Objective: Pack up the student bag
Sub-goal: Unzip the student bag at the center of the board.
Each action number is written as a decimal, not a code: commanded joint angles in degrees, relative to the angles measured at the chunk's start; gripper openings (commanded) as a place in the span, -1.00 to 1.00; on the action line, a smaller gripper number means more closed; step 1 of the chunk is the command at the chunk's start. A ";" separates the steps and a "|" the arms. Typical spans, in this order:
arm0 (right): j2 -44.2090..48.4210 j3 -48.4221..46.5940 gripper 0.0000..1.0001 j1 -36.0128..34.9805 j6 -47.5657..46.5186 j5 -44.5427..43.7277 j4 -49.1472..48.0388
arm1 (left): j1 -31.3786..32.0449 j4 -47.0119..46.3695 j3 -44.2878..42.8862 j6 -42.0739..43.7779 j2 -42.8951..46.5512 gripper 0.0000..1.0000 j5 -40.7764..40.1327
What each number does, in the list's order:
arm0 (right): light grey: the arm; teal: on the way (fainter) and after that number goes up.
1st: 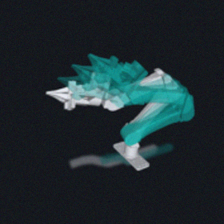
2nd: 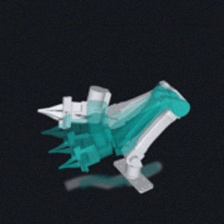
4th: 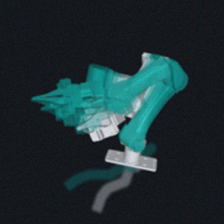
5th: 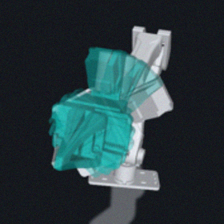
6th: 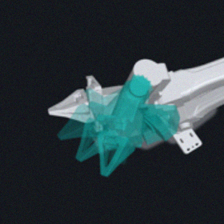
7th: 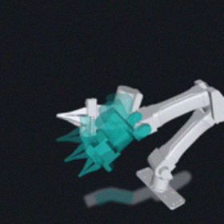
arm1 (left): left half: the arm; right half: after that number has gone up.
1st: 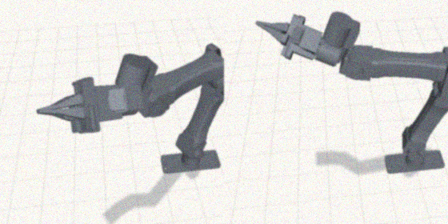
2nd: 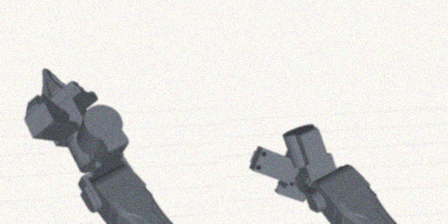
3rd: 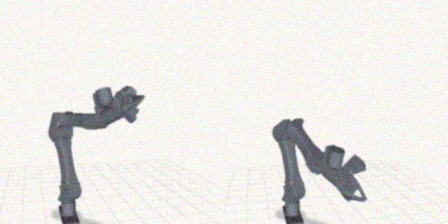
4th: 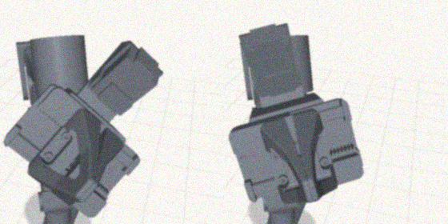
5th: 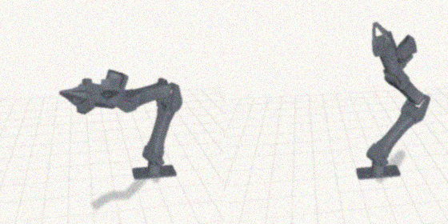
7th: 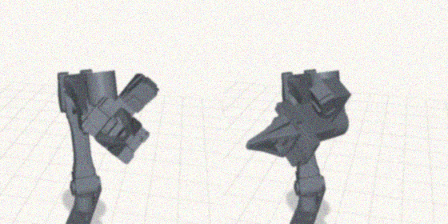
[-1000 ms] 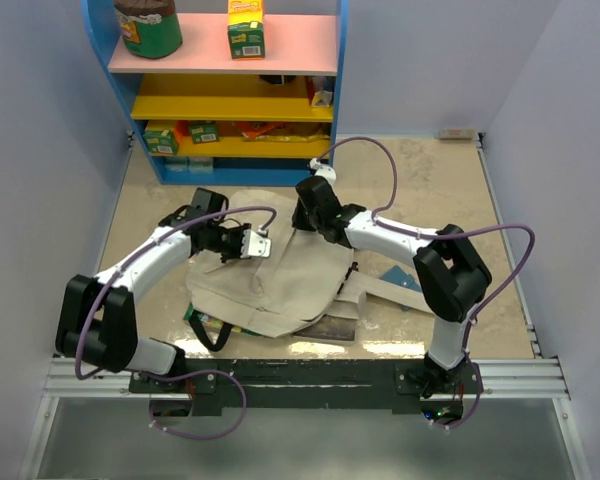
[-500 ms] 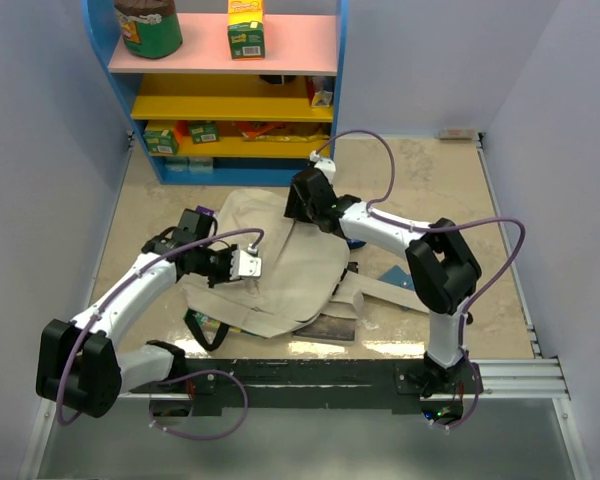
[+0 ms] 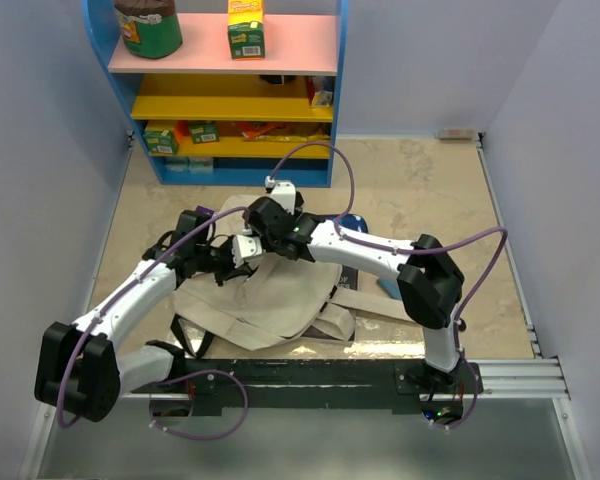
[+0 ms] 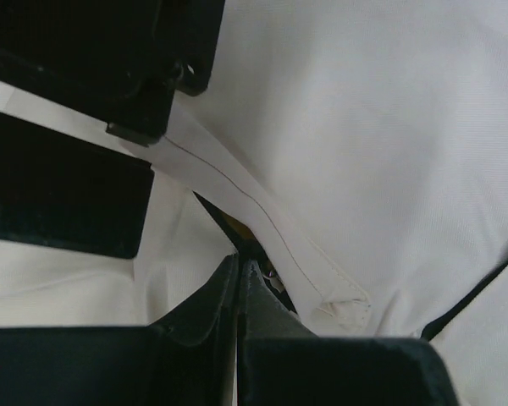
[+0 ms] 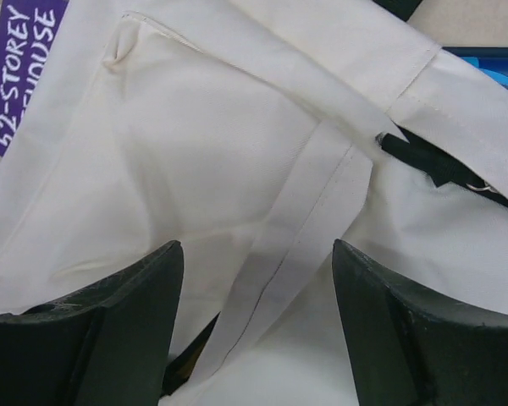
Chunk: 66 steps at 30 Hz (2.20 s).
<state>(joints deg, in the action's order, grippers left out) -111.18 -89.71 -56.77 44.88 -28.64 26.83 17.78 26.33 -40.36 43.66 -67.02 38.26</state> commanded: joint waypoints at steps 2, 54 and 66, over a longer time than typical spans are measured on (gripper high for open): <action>-1.68 -4.68 0.48 -0.80 4.78 -6.24 10.33 | 0.15 -1.81 0.72 -1.21 2.60 -0.92 1.03; 13.53 27.91 -0.77 2.11 17.78 3.16 -19.70 | -0.03 -10.86 -7.53 -20.18 0.17 -0.44 -7.95; 17.48 37.76 -1.00 2.11 21.47 3.33 -28.65 | 13.15 -15.68 -10.19 -20.91 -10.66 0.17 -13.81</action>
<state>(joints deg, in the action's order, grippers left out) -96.09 -54.85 -54.92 64.10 -24.43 1.19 28.08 14.15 -50.13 22.68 -75.85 28.71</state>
